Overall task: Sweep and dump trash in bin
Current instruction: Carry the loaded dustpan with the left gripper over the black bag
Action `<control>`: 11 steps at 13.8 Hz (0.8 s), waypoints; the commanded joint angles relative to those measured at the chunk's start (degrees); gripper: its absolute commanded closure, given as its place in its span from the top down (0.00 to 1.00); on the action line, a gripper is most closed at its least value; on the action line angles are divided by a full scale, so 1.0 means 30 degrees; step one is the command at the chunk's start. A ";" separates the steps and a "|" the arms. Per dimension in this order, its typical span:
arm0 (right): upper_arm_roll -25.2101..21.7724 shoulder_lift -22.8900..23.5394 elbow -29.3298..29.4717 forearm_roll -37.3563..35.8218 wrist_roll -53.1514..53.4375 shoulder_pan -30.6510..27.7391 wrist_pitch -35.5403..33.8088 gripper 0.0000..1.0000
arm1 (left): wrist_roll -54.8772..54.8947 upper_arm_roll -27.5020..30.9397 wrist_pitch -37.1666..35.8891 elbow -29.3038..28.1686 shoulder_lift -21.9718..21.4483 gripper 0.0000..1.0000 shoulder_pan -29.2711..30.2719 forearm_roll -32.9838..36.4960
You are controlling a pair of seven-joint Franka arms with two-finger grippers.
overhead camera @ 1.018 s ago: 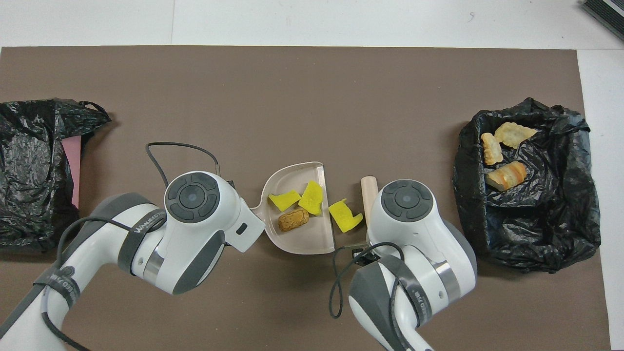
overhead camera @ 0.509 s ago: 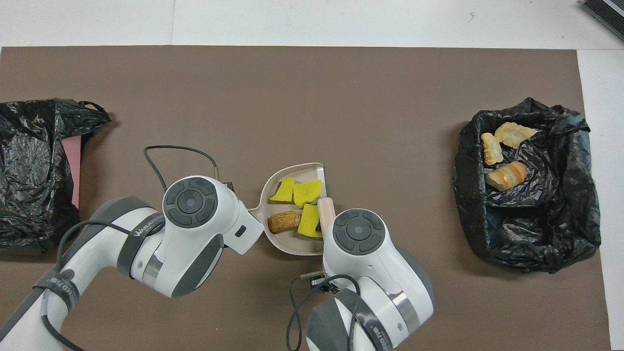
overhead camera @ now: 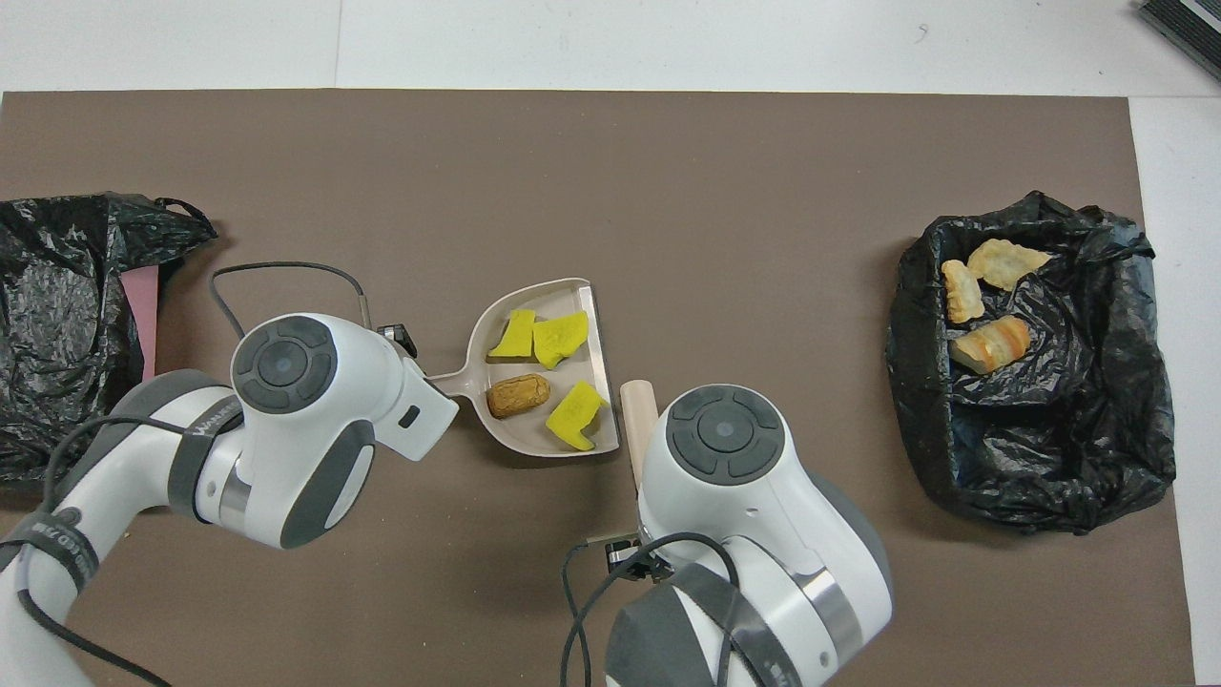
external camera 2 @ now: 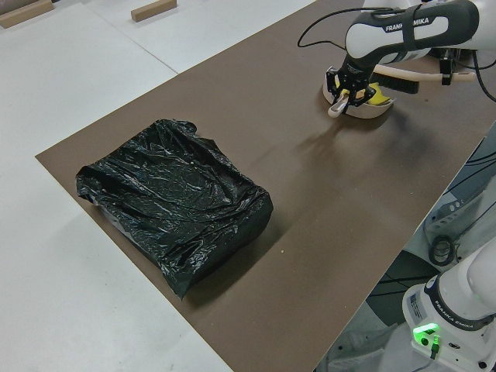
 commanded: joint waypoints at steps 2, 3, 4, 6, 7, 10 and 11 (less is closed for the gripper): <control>0.0196 -0.1033 -0.0461 0.0436 0.3054 0.0825 0.0309 0.00 | 0.3195 -0.0073 -0.0035 0.0897 0.0583 0.00 0.2062 -0.1684; 0.0196 -0.1325 -0.0868 0.0437 0.3729 0.1295 0.0747 0.00 | 0.4045 -0.0102 -0.0558 0.1218 0.0611 0.00 0.2648 -0.1980; 0.0225 -0.1850 -0.1510 0.0437 0.4345 0.1850 0.1477 0.00 | 0.4721 -0.0102 -0.0912 0.1627 0.0612 0.00 0.3205 -0.2360; 0.0225 -0.2643 -0.2625 0.0233 0.5429 0.3487 0.2824 0.00 | 0.6010 -0.0073 -0.1614 0.2418 0.0612 0.00 0.4114 -0.3414; 0.0225 -0.2733 -0.3094 -0.0117 0.6480 0.4773 0.3963 0.00 | 0.6683 -0.0073 -0.2430 0.3089 0.0641 0.00 0.4583 -0.3767; 0.0225 -0.2471 -0.4206 -0.0501 0.8744 0.6831 0.6865 0.00 | 0.7653 -0.0015 -0.5240 0.5751 0.0902 0.00 0.5435 -0.3829; 0.0225 -0.2267 -0.4618 -0.0501 0.9152 0.7330 0.7687 0.00 | 0.7744 -0.0014 -0.6150 0.6545 0.0992 0.00 0.5901 -0.3800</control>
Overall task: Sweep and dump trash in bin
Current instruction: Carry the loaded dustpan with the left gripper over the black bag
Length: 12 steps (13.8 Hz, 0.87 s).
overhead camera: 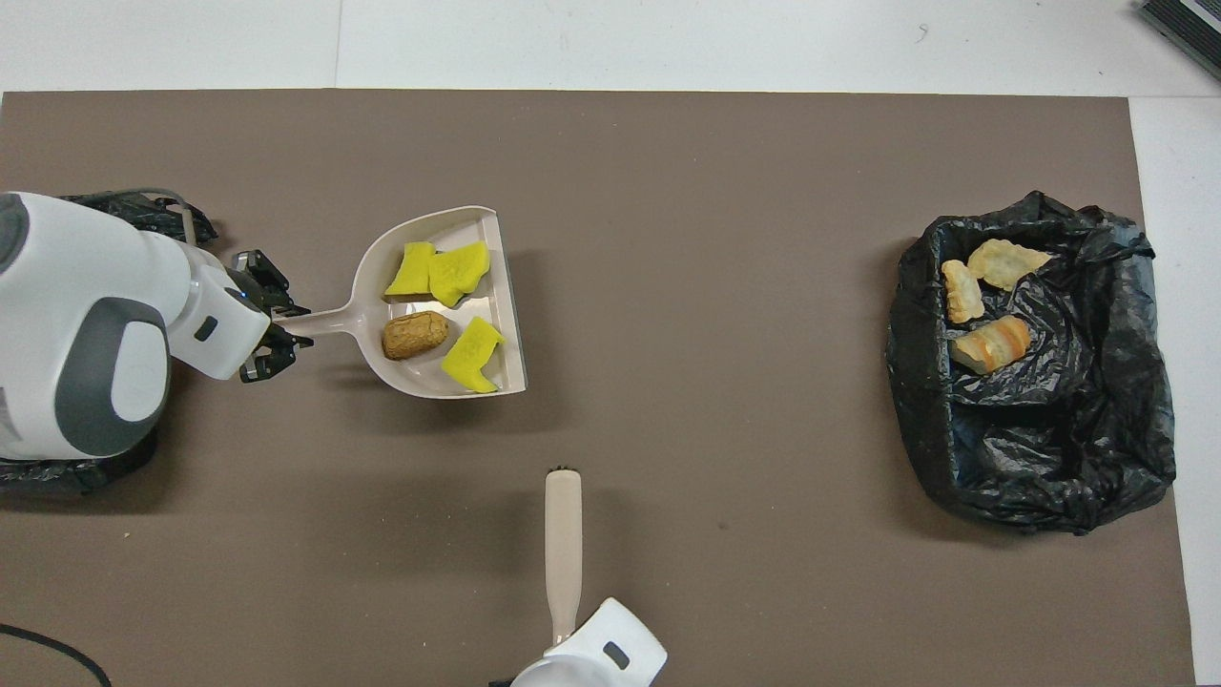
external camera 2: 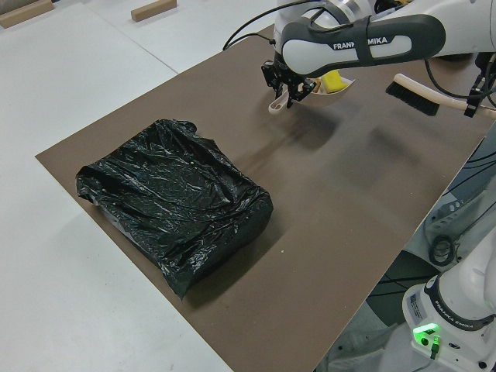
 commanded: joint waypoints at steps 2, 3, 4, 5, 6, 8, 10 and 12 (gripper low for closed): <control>-0.0091 0.1124 -0.1187 -0.0345 0.1714 0.1340 0.2698 0.00 | 0.1105 -0.0142 -0.2968 0.2882 0.0433 0.00 0.1540 -0.0345; -0.0091 0.1623 -0.1187 -0.0345 0.1806 0.1577 0.3314 0.00 | 0.1543 -0.0113 -0.3640 0.3293 0.0433 0.00 0.2066 -0.0316; -0.0062 0.1918 -0.1187 -0.0345 0.1749 0.1608 0.3436 0.00 | 0.2243 -0.0083 -0.4284 0.3906 0.0549 0.00 0.2652 -0.0287; -0.0062 0.2124 -0.1245 -0.0345 0.1545 0.1609 0.3321 0.00 | 0.2975 -0.0083 -0.4813 0.4434 0.0695 0.00 0.3325 -0.0257; -0.0062 0.2242 -0.1333 -0.0345 0.1514 0.1638 0.3378 0.00 | 0.3302 -0.0054 -0.5369 0.4846 0.0725 0.00 0.3795 -0.0112; -0.0062 0.2331 -0.1421 -0.0345 0.1484 0.1696 0.3408 0.00 | 0.4499 -0.0054 -0.6163 0.5724 0.0900 0.00 0.5227 -0.0022; -0.0062 0.2331 -0.1421 -0.0345 0.1310 0.1697 0.3408 0.00 | 0.5614 -0.0025 -0.6633 0.6428 0.1222 0.00 0.6111 0.0007; -0.0062 0.2361 -0.1450 -0.0345 0.0347 0.1726 0.3291 0.00 | 0.6203 -0.0024 -0.6664 0.6665 0.1369 0.00 0.7047 0.0385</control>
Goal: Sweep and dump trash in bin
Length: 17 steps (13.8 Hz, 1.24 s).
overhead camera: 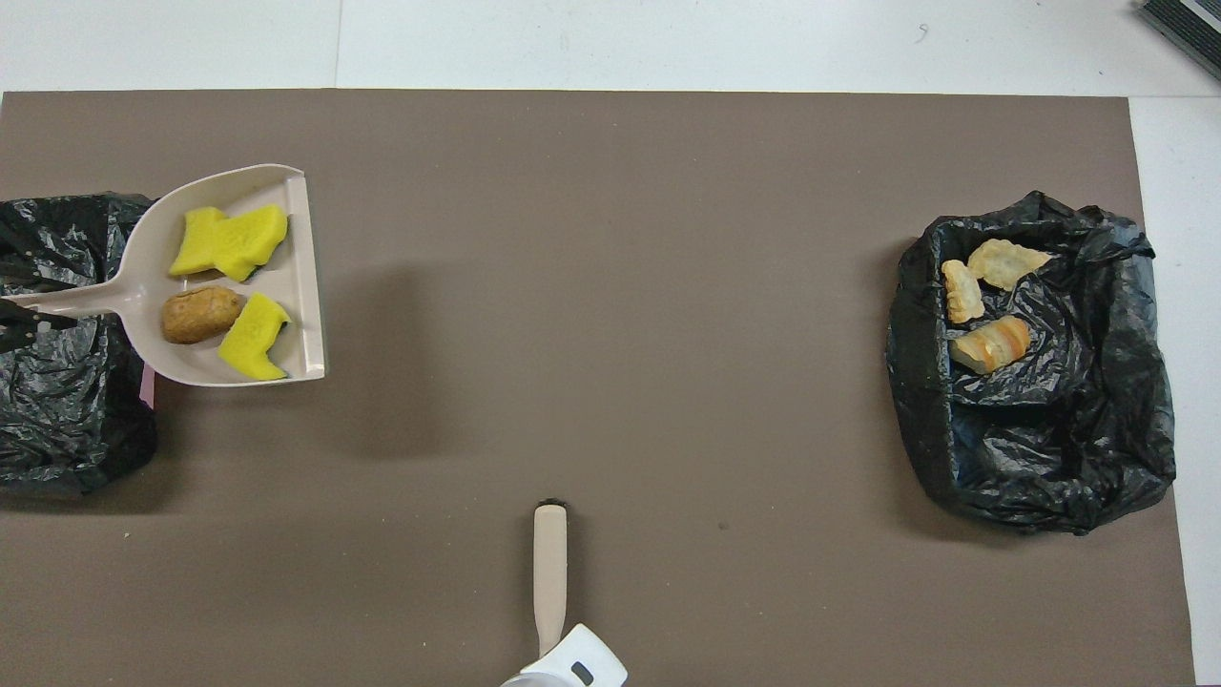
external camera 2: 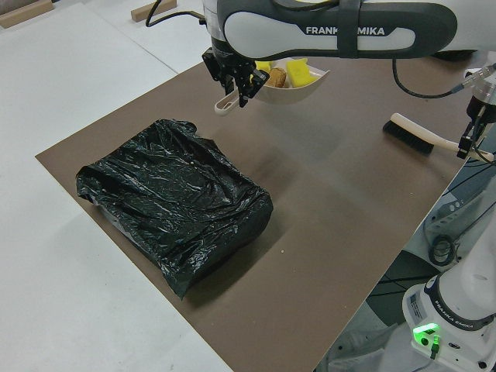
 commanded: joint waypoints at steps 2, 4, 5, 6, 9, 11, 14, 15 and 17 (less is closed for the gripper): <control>-0.0061 0.0282 -0.0212 -0.0326 -0.0709 0.0143 0.0393 0.01 | 0.1556 -0.0177 -0.0746 0.1289 0.0653 0.00 0.1829 0.0599; -0.0060 0.0343 -0.0212 -0.0326 -0.0738 0.0143 0.0395 0.19 | 0.2582 -0.0148 -0.1212 0.2105 0.1002 0.00 0.2738 0.0951; -0.0061 0.0372 -0.0212 -0.0326 -0.0738 0.0143 0.0336 0.37 | 0.3022 -0.0177 -0.1593 0.2778 0.1410 0.00 0.3207 0.1214; -0.0061 0.0402 -0.0183 -0.0326 -0.0680 0.0114 0.0336 0.47 | 0.3375 -0.0119 -0.2090 0.3597 0.1792 0.00 0.3473 0.1564; -0.0061 0.0636 0.0225 -0.0326 -0.0563 0.0026 0.0160 0.60 | 0.4518 -0.0031 -0.2417 0.4979 0.2643 0.00 0.4089 0.2764; -0.0090 0.0461 0.0635 -0.0326 -0.0563 -0.0208 -0.0044 0.64 | 0.5570 -0.0031 -0.1980 0.5536 0.2849 0.00 0.4528 0.4051; -0.0266 -0.0092 0.1573 -0.0355 -0.0504 -0.0761 -0.0104 0.76 | 0.6627 0.0027 -0.0199 0.6213 0.3319 0.00 0.4647 0.6453; -0.0266 -0.0763 0.1662 -0.0356 -0.0533 -0.1519 -0.0307 0.78 | 0.6891 0.0318 0.0680 0.6155 0.3290 0.00 0.4618 0.7098; -0.0236 -0.2607 0.1721 -0.0356 -0.0913 -0.3042 -0.1736 0.80 | 0.6720 0.0467 0.1942 0.5950 0.3202 0.00 0.4502 0.8678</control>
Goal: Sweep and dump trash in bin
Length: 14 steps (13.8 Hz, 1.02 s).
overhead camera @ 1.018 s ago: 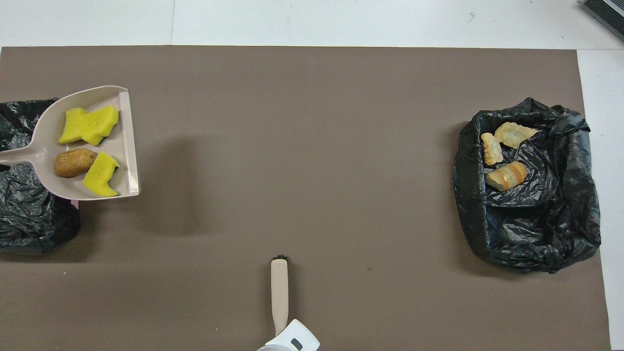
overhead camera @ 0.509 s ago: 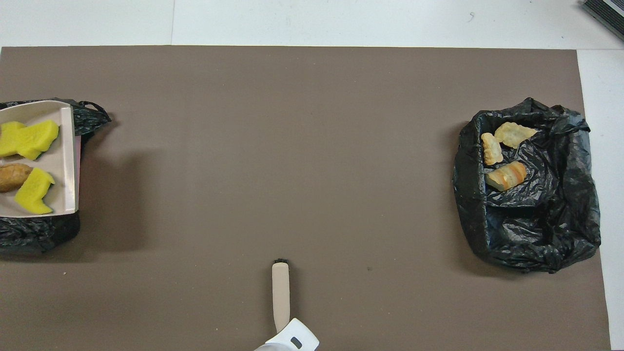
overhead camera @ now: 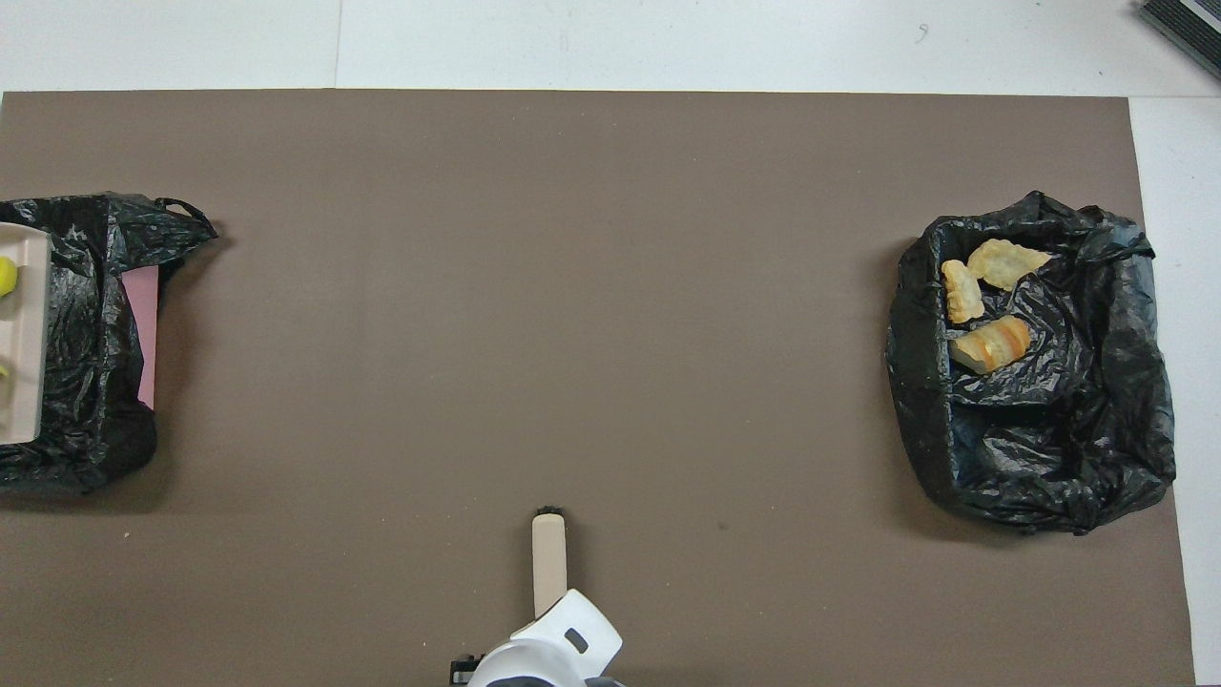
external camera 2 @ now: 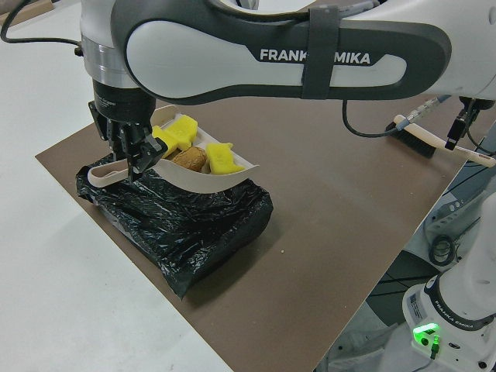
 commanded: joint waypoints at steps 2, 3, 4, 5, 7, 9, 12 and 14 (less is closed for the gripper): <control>0.0050 -0.3188 0.0248 -0.0434 -0.1468 -0.3094 -0.3019 0.88 | -0.0610 0.0150 0.2316 -0.1023 -0.0107 0.00 -0.0363 0.3234; 0.0021 -0.3396 0.0830 -0.0609 -0.2083 -0.3971 -0.3810 0.93 | -0.1833 0.0121 0.2613 -0.1785 -0.0370 0.00 -0.0828 0.4494; 0.0021 -0.3486 0.1619 -0.0756 -0.2611 -0.5053 -0.4543 0.97 | -0.3093 0.0121 0.2732 -0.2518 -0.0604 0.00 -0.1094 0.5579; 0.0050 -0.3457 0.2584 -0.0845 -0.3226 -0.6137 -0.5334 1.00 | -0.3830 0.0121 0.2994 -0.3454 -0.1071 0.00 -0.1648 0.6779; 0.0050 -0.3428 0.3849 -0.1252 -0.5096 -0.8335 -0.6683 1.00 | -0.5033 0.0121 0.3058 -0.4544 -0.1747 0.00 -0.2266 0.8950; 0.0021 -0.3457 0.4117 -0.2975 -0.7031 -0.9104 -0.7099 1.00 | -0.5826 0.0150 0.1950 -0.4518 -0.1895 0.00 -0.3115 1.1495; 0.0050 -0.3106 0.5753 -0.3687 -1.1536 -1.0391 -0.8355 1.00 | -0.7207 0.0150 0.0570 -0.4547 -0.2597 0.00 -0.3994 1.3788; -0.0038 -0.2436 0.7098 -0.3833 -1.2372 -1.1620 -0.9145 1.00 | -0.7324 0.0150 0.0041 -0.4518 -0.3124 0.00 -0.4610 1.4641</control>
